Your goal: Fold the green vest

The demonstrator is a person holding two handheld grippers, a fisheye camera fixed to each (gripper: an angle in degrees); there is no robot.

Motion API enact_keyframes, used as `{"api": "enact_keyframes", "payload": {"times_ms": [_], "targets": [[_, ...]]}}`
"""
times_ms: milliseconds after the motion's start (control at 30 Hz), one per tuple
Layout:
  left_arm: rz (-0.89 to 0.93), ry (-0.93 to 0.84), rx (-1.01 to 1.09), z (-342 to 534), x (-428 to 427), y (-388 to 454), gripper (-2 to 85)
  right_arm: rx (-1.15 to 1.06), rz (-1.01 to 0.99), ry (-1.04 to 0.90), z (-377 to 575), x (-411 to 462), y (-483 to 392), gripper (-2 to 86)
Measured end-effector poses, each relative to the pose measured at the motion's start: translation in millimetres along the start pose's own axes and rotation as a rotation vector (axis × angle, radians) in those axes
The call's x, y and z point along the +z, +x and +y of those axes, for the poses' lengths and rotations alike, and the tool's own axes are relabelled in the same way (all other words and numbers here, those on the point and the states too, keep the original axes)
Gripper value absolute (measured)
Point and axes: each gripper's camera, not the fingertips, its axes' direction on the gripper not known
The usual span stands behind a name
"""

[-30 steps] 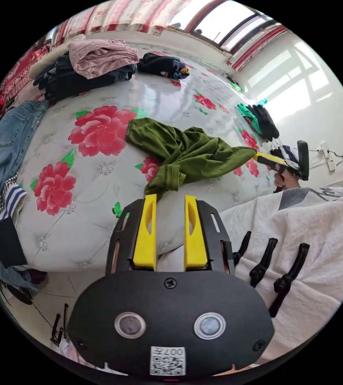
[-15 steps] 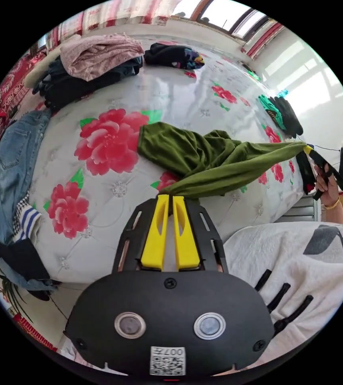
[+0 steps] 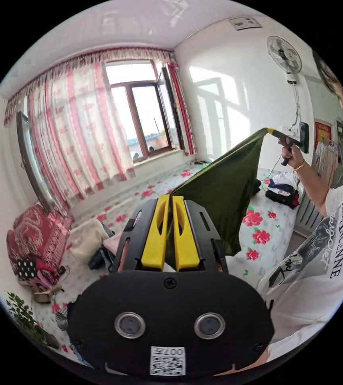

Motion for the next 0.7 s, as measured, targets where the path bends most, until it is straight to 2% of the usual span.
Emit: {"api": "enact_keyframes", "payload": {"times_ms": [133, 233, 333, 400, 500, 600, 700], "targets": [[-0.012, 0.027, 0.093, 2.7, -22.0, 43.0, -0.8, -0.137, 0.099, 0.065, 7.9, -47.6, -27.1, -0.3], [0.106, -0.105, 0.097, 32.7, 7.7, 75.4, -0.8, -0.087, 0.157, -0.079, 57.8, -56.5, -30.7, -0.3], [0.305, -0.293, 0.047, 80.7, 66.2, 112.6, -0.6, 0.106, 0.185, -0.404, 139.5, -43.6, -15.2, -0.3], [0.428, -0.373, -0.041, 116.4, 103.8, 134.8, -0.3, 0.309, 0.163, -0.671, 222.1, -35.4, -2.4, -0.3], [0.576, -0.538, -0.248, 175.8, 157.7, 162.8, 2.1, 0.536, 0.131, -0.875, 311.9, -39.1, 3.9, -0.3], [0.571, -0.695, -0.421, 221.1, 188.3, 173.4, 4.4, 0.695, 0.112, -0.944, 362.5, -51.2, 10.7, -0.3], [0.482, -0.782, -0.505, 241.5, 201.2, 169.7, 5.3, 0.723, 0.140, -0.974, 378.8, -59.6, 20.3, -0.3]]}}
